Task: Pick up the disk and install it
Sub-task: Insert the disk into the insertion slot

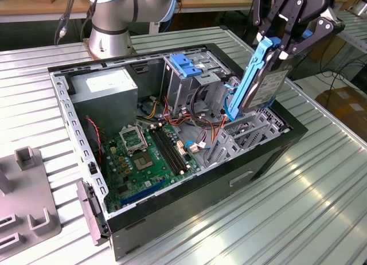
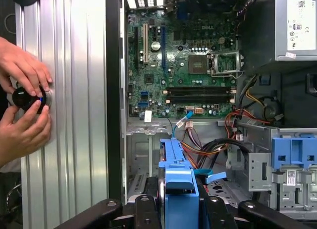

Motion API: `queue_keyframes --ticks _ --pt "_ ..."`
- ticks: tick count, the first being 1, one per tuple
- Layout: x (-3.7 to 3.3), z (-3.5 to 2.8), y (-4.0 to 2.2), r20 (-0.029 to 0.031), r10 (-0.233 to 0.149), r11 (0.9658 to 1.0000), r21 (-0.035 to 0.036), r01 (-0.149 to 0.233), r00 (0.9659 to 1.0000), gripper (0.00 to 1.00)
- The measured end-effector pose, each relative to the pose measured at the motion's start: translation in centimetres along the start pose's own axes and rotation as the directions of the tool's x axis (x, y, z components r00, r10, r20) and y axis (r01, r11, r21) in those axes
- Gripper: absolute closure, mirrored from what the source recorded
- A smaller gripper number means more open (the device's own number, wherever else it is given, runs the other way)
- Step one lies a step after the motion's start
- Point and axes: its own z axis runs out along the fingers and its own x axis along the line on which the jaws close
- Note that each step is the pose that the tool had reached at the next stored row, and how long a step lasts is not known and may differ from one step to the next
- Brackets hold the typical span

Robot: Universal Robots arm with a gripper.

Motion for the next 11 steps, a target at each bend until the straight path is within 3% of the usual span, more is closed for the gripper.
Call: queue_keyframes --ticks 5,11 --pt "0.0 0.41 0.0 -0.0001 0.04 0.9992 -0.0006 -0.04 0.9992 0.63" --pt "0.36 1.18 0.0 0.0001 0.038 0.9993 -0.0006 -0.038 0.9993 0.63"
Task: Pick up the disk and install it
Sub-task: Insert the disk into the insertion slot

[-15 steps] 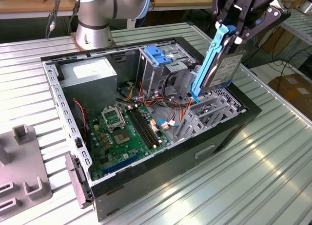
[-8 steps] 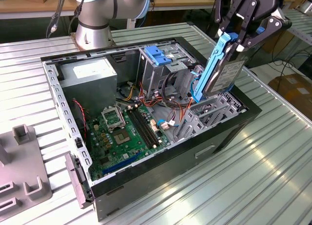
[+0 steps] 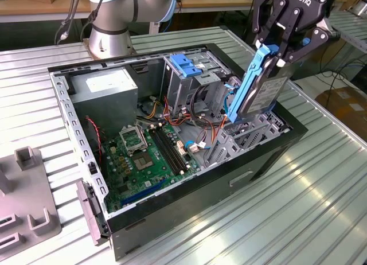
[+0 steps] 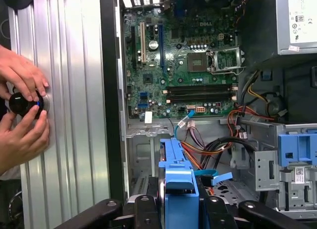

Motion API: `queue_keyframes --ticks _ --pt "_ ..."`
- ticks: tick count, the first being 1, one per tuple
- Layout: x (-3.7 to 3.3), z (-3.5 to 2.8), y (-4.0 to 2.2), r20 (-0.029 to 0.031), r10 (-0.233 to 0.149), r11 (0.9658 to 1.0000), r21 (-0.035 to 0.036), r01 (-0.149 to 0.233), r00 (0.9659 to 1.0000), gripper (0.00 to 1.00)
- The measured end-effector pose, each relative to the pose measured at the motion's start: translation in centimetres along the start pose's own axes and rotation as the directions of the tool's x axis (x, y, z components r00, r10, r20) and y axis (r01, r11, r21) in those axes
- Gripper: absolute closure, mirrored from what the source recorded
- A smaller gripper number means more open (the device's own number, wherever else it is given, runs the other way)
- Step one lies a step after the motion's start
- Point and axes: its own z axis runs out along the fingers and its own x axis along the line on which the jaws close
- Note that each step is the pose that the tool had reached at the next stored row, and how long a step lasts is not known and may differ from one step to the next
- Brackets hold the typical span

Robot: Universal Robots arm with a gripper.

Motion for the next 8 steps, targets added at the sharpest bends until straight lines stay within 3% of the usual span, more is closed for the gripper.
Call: queue_keyframes --ticks 8 --pt "0.37 1.1 -0.07 0.0001 0.0 1.0 0.0 0.0 1.0 0.63"
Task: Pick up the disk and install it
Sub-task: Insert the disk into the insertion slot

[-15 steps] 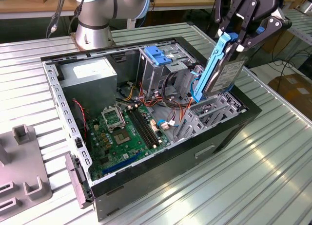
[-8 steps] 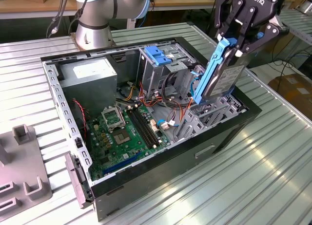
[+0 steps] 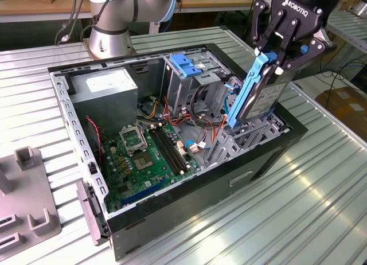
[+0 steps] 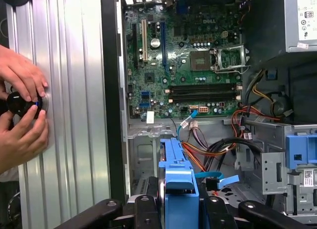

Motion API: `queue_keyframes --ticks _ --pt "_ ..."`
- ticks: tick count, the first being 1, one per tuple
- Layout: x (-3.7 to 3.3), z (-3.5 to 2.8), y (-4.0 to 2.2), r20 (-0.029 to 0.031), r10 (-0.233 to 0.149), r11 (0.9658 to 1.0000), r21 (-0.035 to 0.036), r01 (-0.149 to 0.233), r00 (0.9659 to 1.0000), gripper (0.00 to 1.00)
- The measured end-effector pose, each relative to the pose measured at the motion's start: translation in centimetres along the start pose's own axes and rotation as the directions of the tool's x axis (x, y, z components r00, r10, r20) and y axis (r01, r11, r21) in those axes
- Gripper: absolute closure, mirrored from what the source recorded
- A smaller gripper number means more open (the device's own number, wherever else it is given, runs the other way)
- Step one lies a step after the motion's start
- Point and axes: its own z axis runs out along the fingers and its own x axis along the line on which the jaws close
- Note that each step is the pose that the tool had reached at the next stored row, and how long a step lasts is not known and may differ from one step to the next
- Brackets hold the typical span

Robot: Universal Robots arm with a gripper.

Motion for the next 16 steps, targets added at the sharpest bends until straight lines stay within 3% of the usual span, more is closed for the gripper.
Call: queue_keyframes --ticks 2,10,11,16 --pt "0.07 0.37 -0.03 0.0 0.0 1.0 0.0 0.0 1.0 0.63" --pt "-0.17 0.73 -0.04 0.0018 -0.003 1.0 0.0 0.003 1.0 0.63" --pt "0.15 1.76 -0.09 0.0032 -0.029 0.9996 0.0 0.029 0.9996 0.63" --pt "0.15 2.12 -0.08 0.0033 -0.029 0.9996 -0.0004 0.029 0.9996 0.63"
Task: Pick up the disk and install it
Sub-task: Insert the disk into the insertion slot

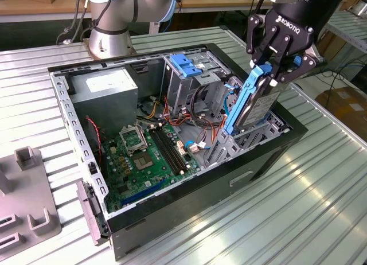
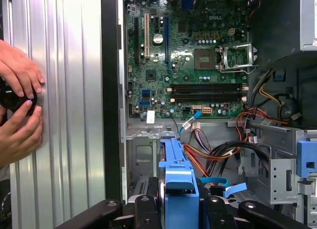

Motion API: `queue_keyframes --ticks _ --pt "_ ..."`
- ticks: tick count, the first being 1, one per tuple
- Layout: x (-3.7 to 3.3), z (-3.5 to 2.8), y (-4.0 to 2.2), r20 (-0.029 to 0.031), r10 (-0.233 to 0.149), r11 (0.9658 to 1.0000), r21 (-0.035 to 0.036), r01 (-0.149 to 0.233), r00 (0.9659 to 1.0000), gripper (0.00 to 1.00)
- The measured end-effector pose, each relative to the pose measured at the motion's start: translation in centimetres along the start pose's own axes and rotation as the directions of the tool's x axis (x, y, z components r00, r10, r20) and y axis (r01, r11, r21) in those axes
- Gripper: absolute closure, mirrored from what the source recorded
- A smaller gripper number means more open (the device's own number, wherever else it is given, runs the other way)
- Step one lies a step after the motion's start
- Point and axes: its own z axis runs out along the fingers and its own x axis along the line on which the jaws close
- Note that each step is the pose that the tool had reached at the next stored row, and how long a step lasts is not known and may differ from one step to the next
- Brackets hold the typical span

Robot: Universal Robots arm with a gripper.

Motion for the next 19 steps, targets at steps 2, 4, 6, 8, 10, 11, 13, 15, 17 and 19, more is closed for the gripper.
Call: queue_keyframes --ticks 2,4,6,8,10,11,13,15,17,19 --pt "0.0 0.02 0.0 0.0 0.0 1.0 0.0 0.0 1.0 0.63" --pt "0.0 0.04 0.0 0.0001 0.0 1.0 0.0 0.0 1.0 0.63" --pt "0.0 0.1 0.0 0.0 0.0 1.0 0.0 0.0 1.0 0.63" --pt "0.0 0.18 0.0 0.0001 0.0 1.0 0.0 0.0 1.0 0.63" --pt "-0.01 0.25 0.0 0.0001 0.0 1.0 0.0 0.0 1.0 0.63" --pt "-0.01 0.27 0.0 0.0 0.0 1.0 0.0 0.0 1.0 0.63" --pt "-0.01 0.32 0.0 0.0 0.0 1.0 0.0 0.0 1.0 0.63" --pt "-0.01 0.39 0.0 0.0001 0.0 1.0 0.0 0.0 1.0 0.63" --pt "-0.01 0.49 0.0 0.0001 0.0 1.0 -0.0002 0.0 1.0 0.63" --pt "-0.01 0.59 0.0 0.0 0.0 1.0 -0.0006 0.0 1.0 0.63"
